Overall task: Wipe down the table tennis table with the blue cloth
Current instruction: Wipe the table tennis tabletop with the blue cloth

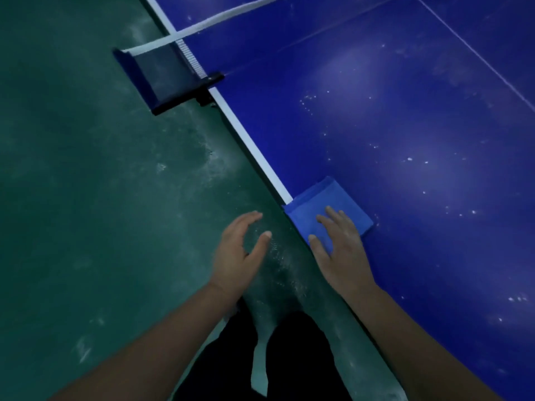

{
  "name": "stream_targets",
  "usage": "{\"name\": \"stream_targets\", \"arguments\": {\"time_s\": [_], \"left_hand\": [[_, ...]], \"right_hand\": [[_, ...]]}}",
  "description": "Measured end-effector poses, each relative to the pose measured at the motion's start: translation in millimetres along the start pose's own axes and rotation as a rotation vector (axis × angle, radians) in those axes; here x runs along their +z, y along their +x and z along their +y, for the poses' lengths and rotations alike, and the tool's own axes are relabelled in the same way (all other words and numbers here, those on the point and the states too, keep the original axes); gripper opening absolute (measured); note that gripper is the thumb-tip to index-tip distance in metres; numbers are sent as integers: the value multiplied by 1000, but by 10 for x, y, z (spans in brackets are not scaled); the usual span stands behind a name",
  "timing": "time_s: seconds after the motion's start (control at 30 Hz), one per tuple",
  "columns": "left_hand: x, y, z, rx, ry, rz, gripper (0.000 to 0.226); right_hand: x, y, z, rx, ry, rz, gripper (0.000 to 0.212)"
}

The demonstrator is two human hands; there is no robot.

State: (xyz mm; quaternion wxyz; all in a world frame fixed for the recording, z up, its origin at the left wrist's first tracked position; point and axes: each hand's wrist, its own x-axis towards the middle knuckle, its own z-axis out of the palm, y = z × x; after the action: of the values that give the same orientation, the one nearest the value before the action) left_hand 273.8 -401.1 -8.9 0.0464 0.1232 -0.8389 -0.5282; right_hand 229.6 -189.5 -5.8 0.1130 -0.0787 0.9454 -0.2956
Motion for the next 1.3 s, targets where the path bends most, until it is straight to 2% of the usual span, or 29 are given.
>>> {"name": "stream_targets", "arguments": {"time_s": [0.17, 0.23, 0.37, 0.5, 0.67, 0.7, 0.8, 0.83, 0.87, 0.9, 0.97, 1.03, 1.07, 1.1, 1.2, 1.23, 1.27, 1.3], "left_hand": [[257, 846, -232, 63, 130, -68, 47], [365, 1129, -295, 95, 197, -95, 52], [459, 1670, -426, 196, 379, -118, 58], [397, 2153, -577, 245, 588, -155, 64], [224, 2560, -718, 288, 730, -140, 67], [194, 2612, -742, 288, 729, -133, 66], [105, 2701, -829, 312, 707, -151, 68], [84, 2709, -861, 331, 707, -167, 68], [67, 2710, -886, 347, 714, -179, 69], [51, 2712, -908, 356, 723, -189, 70], [34, 2720, -929, 357, 733, -208, 70], [36, 2730, -936, 362, 730, -212, 70], [38, 2732, -938, 364, 726, -211, 69], [43, 2733, -938, 364, 721, -210, 69], [63, 2741, -936, 362, 718, -203, 68], [65, 2741, -944, 366, 718, -203, 67], [65, 2742, -951, 367, 716, -202, 66], [61, 2743, -956, 364, 713, -203, 65]], "right_hand": [[329, 559, 177, 32, -402, -88, 59], [399, 621, 273, 35, -487, -71, 61], [358, 963, 436, 139, -503, 28, 62], [169, 1664, 509, 263, -484, 85, 64], [144, 2554, 336, 532, -370, 261, 63], [222, 2576, 229, 481, -400, 262, 62], [377, 2384, 141, 84, -553, 91, 59], [297, 2380, 257, 18, -580, 34, 59], [168, 2431, 424, 38, -592, 30, 60], [34, 2511, 601, 142, -590, 78, 61], [-213, 2707, 856, 478, -475, 249, 63], [-185, 2832, 765, 669, -373, 342, 64], [-62, 2832, 588, 665, -388, 348, 64], [107, 2777, 394, 584, -428, 334, 64], [495, 2463, 43, 177, -566, 128, 60], [448, 2426, 105, 117, -599, 61, 60], [328, 2441, 235, 139, -608, 42, 61], [201, 2479, 375, 237, -601, 72, 62]]}}
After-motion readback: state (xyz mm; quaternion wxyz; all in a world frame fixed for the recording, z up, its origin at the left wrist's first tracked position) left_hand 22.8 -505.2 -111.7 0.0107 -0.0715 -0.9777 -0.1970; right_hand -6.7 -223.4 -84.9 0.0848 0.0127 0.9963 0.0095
